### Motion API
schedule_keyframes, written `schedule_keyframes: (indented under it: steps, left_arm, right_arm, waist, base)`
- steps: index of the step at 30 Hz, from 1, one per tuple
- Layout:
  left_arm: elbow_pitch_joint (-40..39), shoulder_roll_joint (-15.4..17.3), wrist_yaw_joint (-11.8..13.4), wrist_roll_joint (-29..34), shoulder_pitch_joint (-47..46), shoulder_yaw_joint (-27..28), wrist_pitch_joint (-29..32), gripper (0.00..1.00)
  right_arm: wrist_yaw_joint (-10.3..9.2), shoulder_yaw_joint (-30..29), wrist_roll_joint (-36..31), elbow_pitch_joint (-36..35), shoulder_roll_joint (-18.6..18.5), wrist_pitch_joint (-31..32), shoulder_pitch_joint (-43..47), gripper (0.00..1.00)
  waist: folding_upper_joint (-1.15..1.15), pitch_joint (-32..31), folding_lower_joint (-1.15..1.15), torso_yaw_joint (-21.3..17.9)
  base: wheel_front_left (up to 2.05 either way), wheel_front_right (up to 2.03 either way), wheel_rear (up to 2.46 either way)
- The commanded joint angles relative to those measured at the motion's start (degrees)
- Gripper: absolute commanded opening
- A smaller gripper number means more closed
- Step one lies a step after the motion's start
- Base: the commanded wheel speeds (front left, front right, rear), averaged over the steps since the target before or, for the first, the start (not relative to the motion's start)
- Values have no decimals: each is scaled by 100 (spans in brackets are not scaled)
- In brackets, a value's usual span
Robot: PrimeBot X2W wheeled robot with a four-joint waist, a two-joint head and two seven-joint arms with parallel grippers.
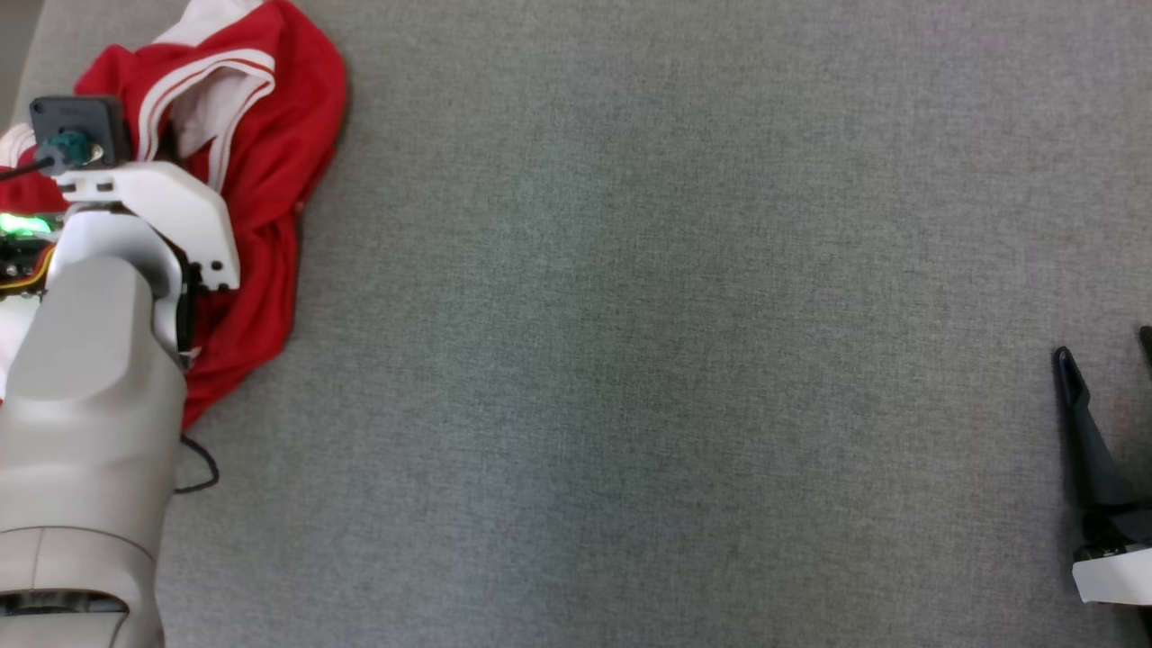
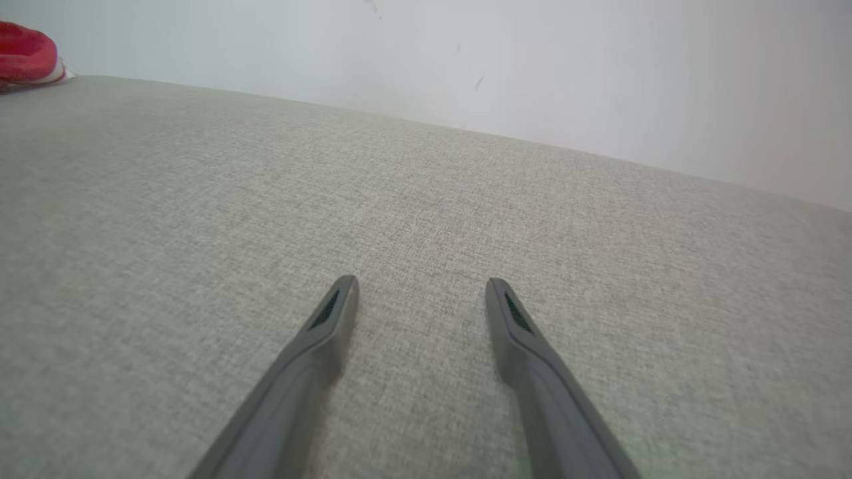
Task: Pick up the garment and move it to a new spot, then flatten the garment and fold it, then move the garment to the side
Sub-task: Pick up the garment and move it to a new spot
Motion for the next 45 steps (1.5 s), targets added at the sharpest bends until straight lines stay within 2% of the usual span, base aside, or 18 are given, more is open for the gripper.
schedule_keyframes:
  steps: [1, 5, 10, 21, 27, 28, 33, 40, 45]
  left_arm:
    - [118, 59, -43, -120, -24, 43, -146, 0]
    - [149, 47, -193, -269, -139, 129, -551, 0]
    - [23, 53, -385, -397, -297, 129, -776, 0]
    - [-874, 43, -991, -516, -464, -102, -649, 0]
    - [-2084, -212, -1266, -842, -196, -221, -134, 0]
    - [-2084, -212, -1266, -842, -196, -221, -134, 0]
    - [-3629, -405, -1363, -1181, 334, -517, 544, 0]
    - [-5612, -787, -1345, -1491, 1401, -1103, 1244, 0]
    - [-6103, -1010, -1201, -1494, 2155, -1554, 1467, 0]
  right_arm:
    - [-24, 95, -20, 327, 44, 138, 385, 100]
    - [-20, 243, 27, 378, 167, 107, 329, 100]
    - [-20, 405, 82, 593, 349, 37, 238, 100]
    - [-20, 659, 202, 1155, 876, -31, 337, 100]
    - [-20, 582, 197, 1195, 1088, -30, 456, 100]
    - [-20, 582, 197, 1195, 1088, -30, 456, 100]
    - [-20, 479, 166, 1129, 1255, -30, 428, 100]
    - [-20, 362, 151, 1085, 1402, -30, 394, 100]
    - [-20, 339, 176, 1044, 1494, -23, 312, 100]
  waist:
    - [0, -91, -1, -7]
    - [0, -355, -1, -22]
    - [0, -868, -1, -86]
    - [0, -2058, -1, -388]
    - [0, -2367, -1, -599]
    - [0, -2367, -1, -599]
    - [0, -2400, -1, -905]
    - [0, -2317, -1, -1531]
    - [0, -2172, -1, -2055]
  base:
    - [0, 0, 0]
    - [0, 0, 0]
    - [0, 0, 0]
    - [0, 0, 0]
    - [0, 0, 0]
    - [0, 0, 0]
    - [0, 0, 0]
    - [0, 0, 0]
    - [0, 0, 0]
